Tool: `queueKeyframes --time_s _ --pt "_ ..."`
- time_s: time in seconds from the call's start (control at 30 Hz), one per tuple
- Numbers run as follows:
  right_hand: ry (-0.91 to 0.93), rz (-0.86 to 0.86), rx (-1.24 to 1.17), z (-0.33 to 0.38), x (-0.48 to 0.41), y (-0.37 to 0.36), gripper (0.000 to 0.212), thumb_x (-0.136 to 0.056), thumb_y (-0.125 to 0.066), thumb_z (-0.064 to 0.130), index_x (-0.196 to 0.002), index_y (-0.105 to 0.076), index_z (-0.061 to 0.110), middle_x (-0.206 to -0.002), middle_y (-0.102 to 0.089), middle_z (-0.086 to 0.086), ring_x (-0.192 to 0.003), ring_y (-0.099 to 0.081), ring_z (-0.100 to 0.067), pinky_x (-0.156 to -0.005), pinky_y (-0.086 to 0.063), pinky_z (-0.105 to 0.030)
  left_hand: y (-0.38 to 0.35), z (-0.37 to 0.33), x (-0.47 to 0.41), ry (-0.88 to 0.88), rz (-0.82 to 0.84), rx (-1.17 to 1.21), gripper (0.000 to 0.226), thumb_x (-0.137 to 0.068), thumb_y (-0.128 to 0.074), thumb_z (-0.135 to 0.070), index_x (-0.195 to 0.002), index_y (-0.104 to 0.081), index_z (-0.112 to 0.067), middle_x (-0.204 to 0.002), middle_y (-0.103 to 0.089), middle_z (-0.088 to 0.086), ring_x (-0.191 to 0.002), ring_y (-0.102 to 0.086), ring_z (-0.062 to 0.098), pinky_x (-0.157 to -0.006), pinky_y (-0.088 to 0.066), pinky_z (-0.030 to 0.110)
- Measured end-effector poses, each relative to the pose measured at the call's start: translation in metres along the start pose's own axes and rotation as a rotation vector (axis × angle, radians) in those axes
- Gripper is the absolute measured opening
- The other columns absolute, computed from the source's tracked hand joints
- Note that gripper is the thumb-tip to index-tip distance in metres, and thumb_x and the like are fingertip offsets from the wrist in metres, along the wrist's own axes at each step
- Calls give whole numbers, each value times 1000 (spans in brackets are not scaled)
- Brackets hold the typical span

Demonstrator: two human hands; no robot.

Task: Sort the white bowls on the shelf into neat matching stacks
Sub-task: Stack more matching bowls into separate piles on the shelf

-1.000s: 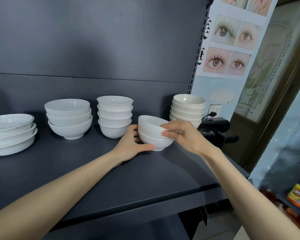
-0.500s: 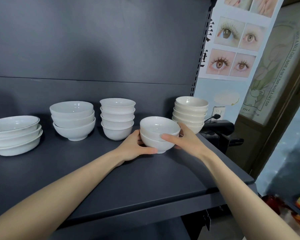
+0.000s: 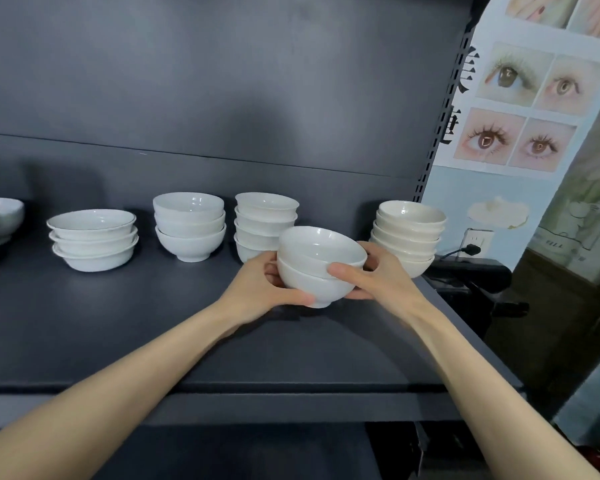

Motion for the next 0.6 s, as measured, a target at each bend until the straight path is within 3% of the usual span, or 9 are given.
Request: queueKeyframes --time_s 0.13,0.27,0.37,0.47,0.6 --pt "34 137 -16 24 -1 -29 52 -77 -77 28 -123 -54 20 -113 -67 8 -99 -68 -8 -80 -59 -33 35 -13 29 -20 -152 -28 61 -56 -91 -7 -108 -61 -17 -97 -72 -3 -82 -70 5 -69 -53 14" --pt "71 226 -66 48 -11 -67 53 -79 -76 23 -126 -53 18 -118 -66 5 -101 -67 -9 -82 -59 -35 80 -25 47 -32 -258 -47 59 -56 -91 -10 -108 -62 -17 -95 -72 -5 -80 -69 2 -66 -50 11" --pt "86 220 -107 63 -28 -95 61 -74 -80 24 -127 -51 19 -121 -63 2 -105 -66 -12 -82 -59 -38 114 -29 50 -37 -320 -51 75 -43 -92 -27 -111 -61 -20 -99 -72 -1 -83 -71 7 -71 -54 15" --pt "90 174 -91 77 -48 -121 66 -69 -83 30 -124 -48 19 -124 -61 1 -108 -64 -13 -83 -59 -39 147 -30 43 -37 -368 4 75 -54 -91 -9 -116 -51 -17 -99 -71 0 -82 -70 5 -69 -55 17" --pt "136 115 -81 96 -73 -150 63 -73 -82 27 -126 -50 18 -122 -59 3 -109 -62 -13 -81 -59 -33 187 -29 19 -64 -333 37 85 -46 -94 -14 -116 -47 -18 -105 -71 2 -94 -70 15 -82 -56 29"
Point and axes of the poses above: each hand's wrist, its own x-axis away from the middle knuckle, its own y-axis out of the back of the hand, z = x × y, the point moved 5 cm from there along -x, towards the middle knuckle
